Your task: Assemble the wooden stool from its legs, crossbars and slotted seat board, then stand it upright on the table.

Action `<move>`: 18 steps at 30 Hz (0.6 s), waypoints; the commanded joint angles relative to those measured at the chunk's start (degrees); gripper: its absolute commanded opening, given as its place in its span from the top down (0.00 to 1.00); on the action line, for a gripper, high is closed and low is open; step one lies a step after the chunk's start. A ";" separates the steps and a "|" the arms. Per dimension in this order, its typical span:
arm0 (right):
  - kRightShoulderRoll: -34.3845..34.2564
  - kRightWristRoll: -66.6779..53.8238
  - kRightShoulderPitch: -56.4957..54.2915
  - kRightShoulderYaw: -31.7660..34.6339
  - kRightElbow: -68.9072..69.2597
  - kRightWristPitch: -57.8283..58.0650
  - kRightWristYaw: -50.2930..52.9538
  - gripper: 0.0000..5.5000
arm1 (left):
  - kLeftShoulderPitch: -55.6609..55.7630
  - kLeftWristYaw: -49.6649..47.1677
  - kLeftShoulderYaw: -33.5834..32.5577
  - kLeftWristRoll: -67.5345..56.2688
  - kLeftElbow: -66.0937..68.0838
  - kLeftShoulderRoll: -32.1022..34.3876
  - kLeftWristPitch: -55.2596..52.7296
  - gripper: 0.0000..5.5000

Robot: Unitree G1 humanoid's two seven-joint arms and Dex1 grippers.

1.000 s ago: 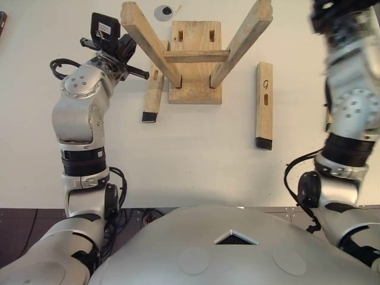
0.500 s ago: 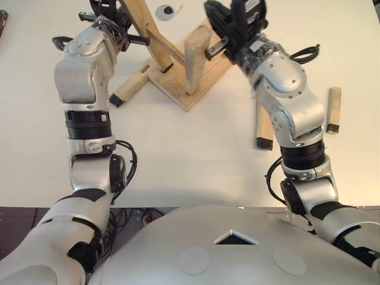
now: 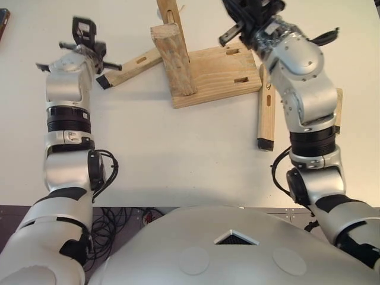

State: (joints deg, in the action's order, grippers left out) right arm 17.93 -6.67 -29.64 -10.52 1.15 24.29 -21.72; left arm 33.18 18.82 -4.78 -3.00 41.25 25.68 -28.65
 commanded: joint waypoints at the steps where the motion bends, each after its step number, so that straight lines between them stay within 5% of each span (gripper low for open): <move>1: 8.36 2.84 0.88 -3.57 -7.40 -2.25 -11.32 0.99 | -3.14 2.71 0.05 -0.68 4.55 -0.32 -0.66 1.00; 9: 23.37 11.01 3.01 -12.35 -10.95 -11.15 -32.58 0.99 | -13.06 3.14 -0.01 -4.17 -17.58 -1.07 -12.64 1.00; 12: 22.30 11.51 2.64 -12.75 -13.05 -15.70 -34.80 0.99 | -18.89 3.81 2.24 -7.56 -36.73 -1.86 -23.81 1.00; 18: 19.06 12.18 -2.01 -9.82 -17.77 -20.82 -31.89 0.99 | -14.37 1.73 3.22 -8.01 -53.63 -1.33 -29.13 1.00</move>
State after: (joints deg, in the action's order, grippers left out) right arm 38.28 5.00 -27.95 -22.40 -14.85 4.76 -54.58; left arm 16.05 19.75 -1.54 -8.89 -5.83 24.45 -53.64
